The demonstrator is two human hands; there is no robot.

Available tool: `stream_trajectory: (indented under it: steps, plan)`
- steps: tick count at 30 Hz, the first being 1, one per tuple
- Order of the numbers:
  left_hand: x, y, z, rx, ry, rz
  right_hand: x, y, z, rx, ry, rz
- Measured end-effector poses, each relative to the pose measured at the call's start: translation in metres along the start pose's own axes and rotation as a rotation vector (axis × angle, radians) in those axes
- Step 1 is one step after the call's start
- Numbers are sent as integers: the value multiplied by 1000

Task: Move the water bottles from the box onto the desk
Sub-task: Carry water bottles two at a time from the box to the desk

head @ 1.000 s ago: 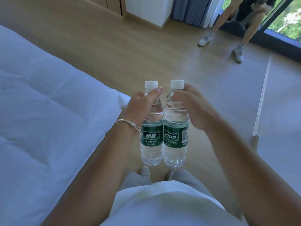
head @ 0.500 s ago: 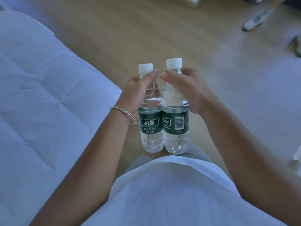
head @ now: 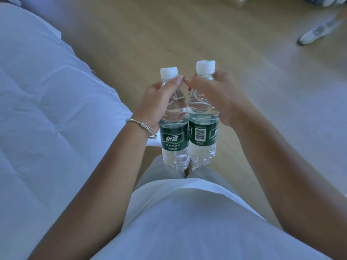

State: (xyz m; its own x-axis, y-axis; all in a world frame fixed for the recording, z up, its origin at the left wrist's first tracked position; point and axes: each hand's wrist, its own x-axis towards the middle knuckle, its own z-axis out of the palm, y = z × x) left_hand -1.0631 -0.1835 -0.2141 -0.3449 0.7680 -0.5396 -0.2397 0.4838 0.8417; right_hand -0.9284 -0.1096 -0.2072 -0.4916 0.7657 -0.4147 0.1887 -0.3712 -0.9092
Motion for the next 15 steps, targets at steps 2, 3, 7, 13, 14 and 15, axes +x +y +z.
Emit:
stream_trajectory:
  steps: [2, 3, 7, 13, 14, 15]
  plan:
    - [22, 8, -1, -42, -3, -21, 26, -8, -2, -34, -17, 16]
    - [35, 13, -2, -54, 1, -23, 41, -12, -2, -41, -31, 27]
    - [90, 32, -9, -118, 37, -65, 102, -31, 0, -122, -91, 66]
    - [193, 86, -39, -164, 105, -25, 224, -86, 16, -220, -165, 118]
    - [208, 96, -46, -176, 113, -18, 246, -96, 19, -254, -184, 124]
    - [222, 105, -52, -188, 119, -9, 264, -105, 22, -286, -201, 133]
